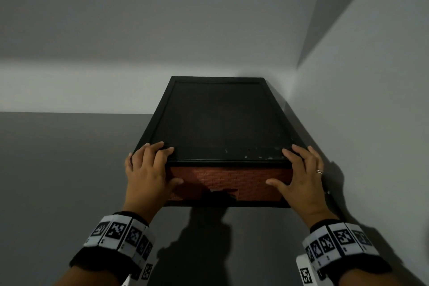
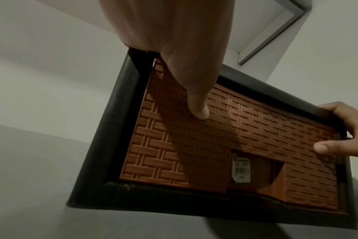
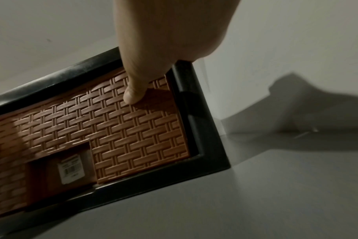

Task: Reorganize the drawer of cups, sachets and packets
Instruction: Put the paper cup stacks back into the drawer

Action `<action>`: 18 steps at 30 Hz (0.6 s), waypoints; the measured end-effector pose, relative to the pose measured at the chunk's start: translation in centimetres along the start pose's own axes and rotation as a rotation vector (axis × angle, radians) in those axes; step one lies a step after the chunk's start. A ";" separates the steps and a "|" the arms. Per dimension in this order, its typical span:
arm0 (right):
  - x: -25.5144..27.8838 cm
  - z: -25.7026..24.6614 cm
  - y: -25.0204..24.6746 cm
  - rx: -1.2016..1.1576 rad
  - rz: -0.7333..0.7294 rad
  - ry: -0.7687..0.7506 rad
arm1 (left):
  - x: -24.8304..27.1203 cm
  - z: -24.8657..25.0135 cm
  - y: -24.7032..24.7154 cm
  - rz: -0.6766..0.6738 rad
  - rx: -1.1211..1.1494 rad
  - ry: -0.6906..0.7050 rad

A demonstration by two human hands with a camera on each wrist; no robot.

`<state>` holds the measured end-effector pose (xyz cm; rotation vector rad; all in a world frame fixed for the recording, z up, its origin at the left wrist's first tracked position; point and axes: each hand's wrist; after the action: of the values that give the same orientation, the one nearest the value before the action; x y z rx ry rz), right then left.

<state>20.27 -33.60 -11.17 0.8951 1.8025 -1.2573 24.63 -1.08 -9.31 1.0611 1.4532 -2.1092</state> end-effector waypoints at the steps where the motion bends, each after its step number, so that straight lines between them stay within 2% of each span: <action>1: 0.0 0.0 0.0 0.002 -0.003 -0.001 | 0.0 0.0 0.0 0.000 0.000 0.001; 9: -0.1 -0.4 -0.5 0.028 -0.064 0.028 | -0.3 0.4 -0.6 -0.065 -0.014 -0.006; 18: -0.3 -0.6 -2.1 0.003 -0.229 0.069 | -0.2 0.0 -1.1 -0.082 -0.004 0.006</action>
<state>18.46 -33.62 -9.88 0.7581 2.0026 -1.3851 24.01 -0.66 -8.44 1.0229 1.5279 -2.1601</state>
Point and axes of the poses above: each hand's wrist, its own x-axis away from the middle knuckle, its own y-axis out of the palm, z = x × y, and after that the axes turned 13 degrees about z, right-handed
